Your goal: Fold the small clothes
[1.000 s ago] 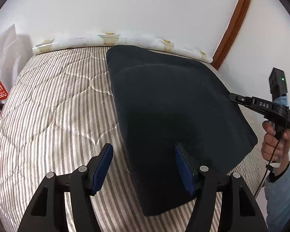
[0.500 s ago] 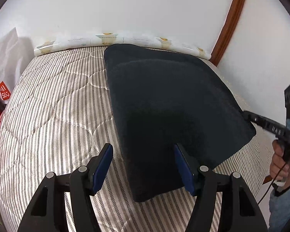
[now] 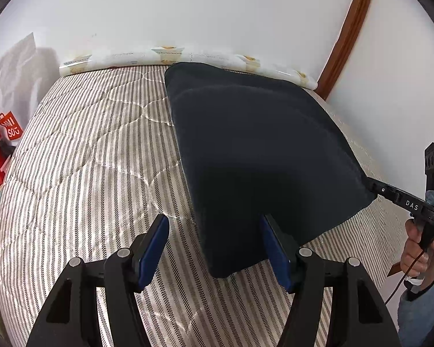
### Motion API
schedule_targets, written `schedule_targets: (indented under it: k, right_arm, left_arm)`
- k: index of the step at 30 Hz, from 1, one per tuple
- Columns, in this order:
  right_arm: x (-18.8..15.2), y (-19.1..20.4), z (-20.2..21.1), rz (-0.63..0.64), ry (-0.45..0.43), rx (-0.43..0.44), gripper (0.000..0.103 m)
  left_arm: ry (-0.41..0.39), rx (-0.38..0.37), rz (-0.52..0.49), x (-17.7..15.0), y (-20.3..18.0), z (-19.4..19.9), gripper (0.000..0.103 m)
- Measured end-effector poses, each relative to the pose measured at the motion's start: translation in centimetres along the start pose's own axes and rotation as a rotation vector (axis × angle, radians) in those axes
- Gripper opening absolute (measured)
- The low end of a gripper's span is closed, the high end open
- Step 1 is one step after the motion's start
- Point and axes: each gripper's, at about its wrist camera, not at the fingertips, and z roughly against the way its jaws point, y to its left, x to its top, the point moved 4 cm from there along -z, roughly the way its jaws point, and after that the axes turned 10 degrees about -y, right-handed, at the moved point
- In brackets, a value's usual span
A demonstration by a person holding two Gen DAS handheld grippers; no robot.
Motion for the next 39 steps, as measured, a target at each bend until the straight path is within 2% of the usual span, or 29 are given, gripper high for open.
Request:
schedule_targets:
  k: [10, 32, 39]
  right_arm:
    - [-0.2, 0.1, -1.0, -0.054, 0.012, 0.005, 0.025]
    - [-0.1, -0.3, -1.1, -0.029, 0.001, -0.004, 0.022]
    - [-0.2, -0.2, -0.9, -0.026, -0.003, -0.009, 0.012]
  left_arm:
    - [0.007, 0.002, -0.001, 0.3, -0.1, -0.2, 0.062]
    - [0.011, -0.013, 0.014, 0.1, 0.2, -0.5, 0.063]
    - [0.013, -0.012, 0.016, 0.0, 0.1, -0.4, 0.063]
